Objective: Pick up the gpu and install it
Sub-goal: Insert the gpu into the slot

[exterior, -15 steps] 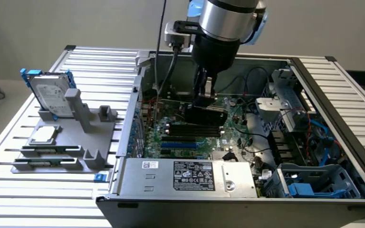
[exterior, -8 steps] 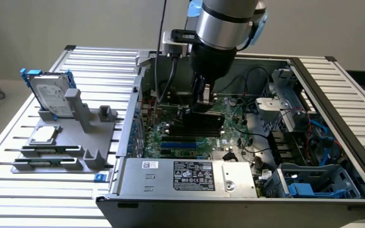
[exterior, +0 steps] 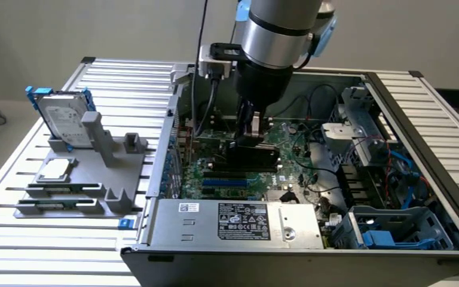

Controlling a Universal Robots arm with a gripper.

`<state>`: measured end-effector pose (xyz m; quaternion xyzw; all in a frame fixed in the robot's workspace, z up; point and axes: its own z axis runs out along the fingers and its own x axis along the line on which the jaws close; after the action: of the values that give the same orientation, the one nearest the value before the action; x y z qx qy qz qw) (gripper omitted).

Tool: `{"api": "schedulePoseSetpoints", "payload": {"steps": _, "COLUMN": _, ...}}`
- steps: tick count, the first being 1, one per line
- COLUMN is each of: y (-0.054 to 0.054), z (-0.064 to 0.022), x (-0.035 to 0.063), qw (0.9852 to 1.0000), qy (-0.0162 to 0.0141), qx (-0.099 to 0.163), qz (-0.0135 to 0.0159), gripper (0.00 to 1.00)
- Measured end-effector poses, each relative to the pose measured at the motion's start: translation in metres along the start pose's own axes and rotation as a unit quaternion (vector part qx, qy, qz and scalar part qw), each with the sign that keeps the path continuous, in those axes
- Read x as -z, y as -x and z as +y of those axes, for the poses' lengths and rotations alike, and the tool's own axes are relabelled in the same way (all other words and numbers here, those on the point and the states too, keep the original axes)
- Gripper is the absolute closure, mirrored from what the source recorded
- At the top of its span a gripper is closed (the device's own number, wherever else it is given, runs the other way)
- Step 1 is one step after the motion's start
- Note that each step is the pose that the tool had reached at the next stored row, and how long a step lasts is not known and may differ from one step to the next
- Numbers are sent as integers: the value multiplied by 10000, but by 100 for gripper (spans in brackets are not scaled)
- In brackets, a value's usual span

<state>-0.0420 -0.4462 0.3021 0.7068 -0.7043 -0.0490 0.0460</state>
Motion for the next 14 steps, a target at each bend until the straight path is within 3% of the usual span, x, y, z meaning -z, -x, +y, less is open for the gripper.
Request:
{"api": "schedulePoseSetpoints", "payload": {"steps": 4, "y": -11, "z": 41, "x": -63, "qw": 10000, "qy": -49, "qx": 1, "qz": 0, "gripper": 74}}
{"api": "schedulePoseSetpoints", "payload": {"steps": 7, "y": -29, "z": 88, "x": -111, "qw": 10000, "qy": -69, "qx": 1, "qz": 0, "gripper": 74}}
{"api": "schedulePoseSetpoints", "payload": {"steps": 10, "y": -45, "z": 141, "x": -171, "qw": 10000, "qy": -80, "qx": 2, "qz": 0, "gripper": 74}}
{"api": "schedulePoseSetpoints", "payload": {"steps": 14, "y": -70, "z": 148, "x": -180, "qw": 10000, "qy": -78, "qx": 0, "qz": -1, "gripper": 74}}
